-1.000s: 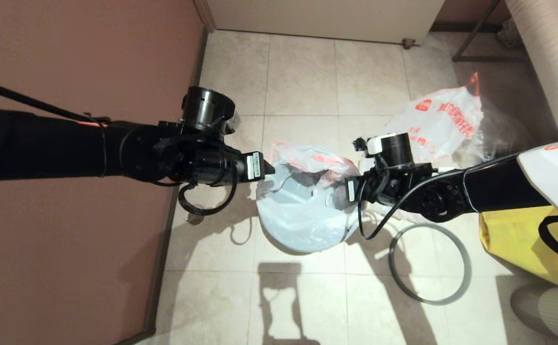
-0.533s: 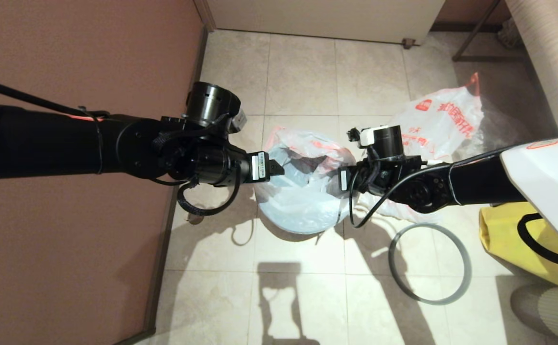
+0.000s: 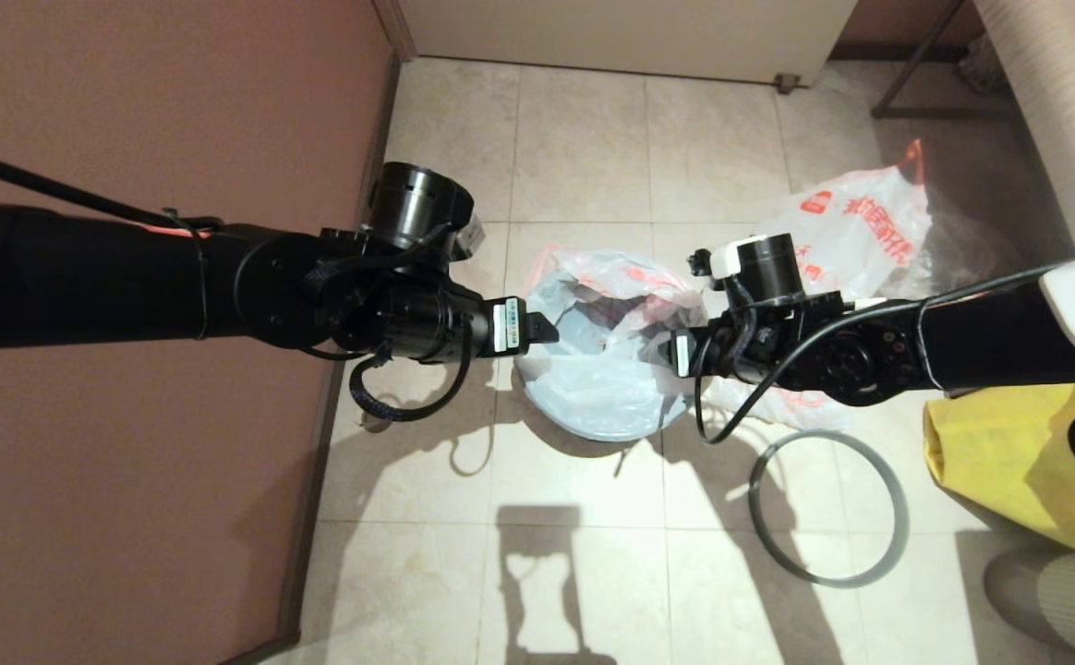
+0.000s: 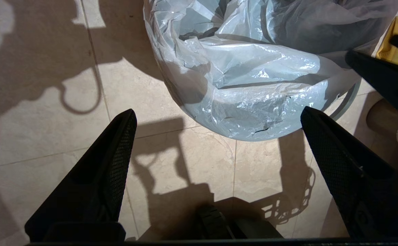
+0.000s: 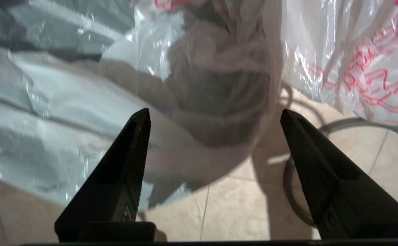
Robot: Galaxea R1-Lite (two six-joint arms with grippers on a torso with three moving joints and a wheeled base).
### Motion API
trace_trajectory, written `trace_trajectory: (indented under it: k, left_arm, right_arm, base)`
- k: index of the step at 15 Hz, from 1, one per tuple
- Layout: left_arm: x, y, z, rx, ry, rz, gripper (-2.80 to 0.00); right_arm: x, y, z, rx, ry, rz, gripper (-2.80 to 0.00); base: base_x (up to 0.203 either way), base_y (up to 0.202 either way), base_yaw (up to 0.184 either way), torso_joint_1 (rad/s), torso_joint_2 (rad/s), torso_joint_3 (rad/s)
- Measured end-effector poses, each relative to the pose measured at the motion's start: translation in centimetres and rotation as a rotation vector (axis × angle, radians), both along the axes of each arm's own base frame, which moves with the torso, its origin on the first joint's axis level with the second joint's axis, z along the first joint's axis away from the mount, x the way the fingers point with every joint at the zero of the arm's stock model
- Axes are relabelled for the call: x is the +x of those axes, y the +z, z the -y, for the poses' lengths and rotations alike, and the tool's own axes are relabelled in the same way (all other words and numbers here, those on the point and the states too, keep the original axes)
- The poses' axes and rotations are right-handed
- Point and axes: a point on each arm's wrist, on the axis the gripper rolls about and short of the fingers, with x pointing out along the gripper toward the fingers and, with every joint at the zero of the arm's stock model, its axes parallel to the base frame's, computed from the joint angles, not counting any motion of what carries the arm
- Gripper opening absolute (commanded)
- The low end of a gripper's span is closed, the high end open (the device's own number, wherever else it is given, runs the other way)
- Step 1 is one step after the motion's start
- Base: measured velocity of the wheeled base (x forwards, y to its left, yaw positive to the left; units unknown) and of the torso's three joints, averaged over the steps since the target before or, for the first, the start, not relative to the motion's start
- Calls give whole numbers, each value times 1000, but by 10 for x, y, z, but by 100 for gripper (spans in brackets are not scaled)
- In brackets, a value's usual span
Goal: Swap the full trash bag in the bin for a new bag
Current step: Put the new garbage bag on the trash can
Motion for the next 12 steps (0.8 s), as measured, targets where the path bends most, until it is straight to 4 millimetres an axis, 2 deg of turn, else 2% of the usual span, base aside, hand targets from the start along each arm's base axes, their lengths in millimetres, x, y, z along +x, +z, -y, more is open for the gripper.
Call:
trace_trajectory:
  k: [2, 3, 4, 6, 8, 9, 12]
  left_arm:
    - [-2, -2, 3, 2, -11, -5, 0]
    - [-4, -4, 6, 5, -18, -9, -167]
    - [-6, -5, 8, 4, -25, -11, -280]
    - [-9, -8, 14, 4, -42, -12, -280]
    - [-15, -14, 28, -12, -78, 8, -280]
    - [-16, -16, 37, -27, -93, 35, -280]
    - [-3, -5, 57, -24, -112, 117, -280]
  right_arm:
    - [-19, 1, 12, -4, -15, -31, 0]
    - [-27, 5, 21, 13, -38, -35, -280]
    - [-34, 10, 32, 38, -66, -28, -280]
    - [-44, 22, 56, 131, -141, 12, -280]
    - [-60, 40, 75, 313, -198, 45, -280]
    - [-68, 42, 86, 418, -225, 26, -280]
    - [-71, 18, 110, 600, -232, -96, -280]
  base:
    - [0, 0, 0, 0, 0, 0]
    - [0, 0, 0, 0, 0, 0]
    - [0, 0, 0, 0, 0, 0]
    - [0, 0, 0, 0, 0, 0]
    - [0, 0, 0, 0, 0, 0]
    - [0, 0, 0, 0, 0, 0]
    - [0, 0, 0, 0, 0, 0]
